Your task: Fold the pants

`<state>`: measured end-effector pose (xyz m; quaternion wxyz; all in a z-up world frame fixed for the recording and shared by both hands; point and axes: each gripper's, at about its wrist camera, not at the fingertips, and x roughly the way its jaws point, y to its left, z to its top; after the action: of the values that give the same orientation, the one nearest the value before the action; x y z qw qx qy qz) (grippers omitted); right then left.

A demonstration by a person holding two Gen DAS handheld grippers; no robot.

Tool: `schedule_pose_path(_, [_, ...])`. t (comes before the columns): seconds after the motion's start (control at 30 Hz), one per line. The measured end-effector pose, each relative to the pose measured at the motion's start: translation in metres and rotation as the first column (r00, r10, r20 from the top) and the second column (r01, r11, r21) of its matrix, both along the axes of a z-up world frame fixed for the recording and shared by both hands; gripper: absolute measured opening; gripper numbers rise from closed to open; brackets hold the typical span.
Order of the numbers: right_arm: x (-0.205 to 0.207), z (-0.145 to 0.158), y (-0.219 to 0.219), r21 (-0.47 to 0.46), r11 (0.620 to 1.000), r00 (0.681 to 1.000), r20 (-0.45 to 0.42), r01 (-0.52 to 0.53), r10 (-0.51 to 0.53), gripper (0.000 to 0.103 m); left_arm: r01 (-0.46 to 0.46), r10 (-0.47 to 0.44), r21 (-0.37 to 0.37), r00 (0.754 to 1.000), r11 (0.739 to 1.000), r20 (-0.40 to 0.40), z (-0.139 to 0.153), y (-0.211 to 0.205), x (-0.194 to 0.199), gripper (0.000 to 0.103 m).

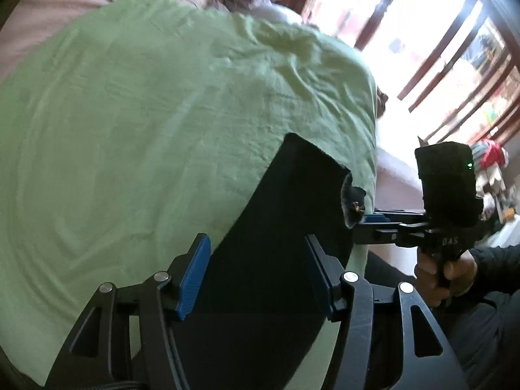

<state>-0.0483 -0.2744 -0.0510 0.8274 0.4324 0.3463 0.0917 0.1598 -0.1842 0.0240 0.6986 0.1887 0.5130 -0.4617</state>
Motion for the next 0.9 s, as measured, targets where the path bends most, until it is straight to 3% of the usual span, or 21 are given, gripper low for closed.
schedule_pose_path(0.07, [0.001, -0.003, -0.001, 0.006, 1.000, 1.000, 0.005, 0.013, -0.013, 0.033, 0.018, -0.018, 0.028, 1.000, 0.999, -0.010, -0.009, -0.013, 0.003, 0.059])
schedule_pose_path(0.13, [0.000, -0.007, -0.005, 0.015, 1.000, 1.000, 0.009, 0.026, -0.026, 0.021, 0.028, -0.026, 0.060, 0.999, 0.998, -0.035, -0.020, -0.025, 0.010, 0.059])
schedule_pose_path(0.27, [-0.001, -0.013, -0.008, 0.032, 0.999, 0.999, 0.018, 0.029, -0.030, 0.015, 0.034, -0.022, 0.089, 0.992, 0.996, -0.122, -0.039, -0.045, 0.025, 0.064])
schedule_pose_path(0.33, [-0.003, -0.014, -0.009, 0.027, 0.999, 0.999, 0.029, 0.026, -0.027, 0.014, 0.050, -0.039, 0.084, 0.991, 0.995, -0.129, -0.039, -0.051, 0.026, 0.064])
schedule_pose_path(0.4, [-0.005, -0.017, -0.011, 0.050, 0.998, 0.999, 0.042, 0.027, -0.029, 0.013, 0.066, -0.056, 0.082, 0.991, 0.994, -0.122, -0.038, -0.058, 0.023, 0.047])
schedule_pose_path(0.43, [-0.006, -0.018, -0.013, 0.056, 0.998, 0.999, 0.046, 0.026, -0.029, 0.013, 0.077, -0.067, 0.070, 0.989, 0.995, -0.131, -0.036, -0.059, 0.022, 0.025])
schedule_pose_path(0.47, [-0.005, -0.019, -0.014, 0.062, 0.998, 0.998, 0.052, 0.029, -0.032, 0.012, 0.085, -0.076, 0.055, 0.987, 0.995, -0.140, -0.035, -0.062, 0.020, 0.018])
schedule_pose_path(0.63, [-0.004, -0.019, -0.022, 0.063, 0.996, 0.994, 0.085, 0.057, -0.062, 0.011, 0.067, -0.062, 0.073, 0.996, 0.995, -0.064, -0.025, -0.069, 0.016, 0.010])
schedule_pose_path(0.77, [0.012, -0.008, -0.038, 0.048, 0.996, 0.988, 0.134, 0.075, -0.081, 0.011, 0.010, -0.011, -0.024, 0.999, 1.000, -0.042, 0.002, -0.062, 0.033, 0.009])
schedule_pose_path(0.9, [0.026, 0.008, -0.045, 0.042, 0.997, 0.981, 0.185, 0.058, -0.064, 0.011, -0.005, 0.001, -0.084, 0.999, 0.996, -0.055, 0.011, -0.044, 0.036, 0.009])
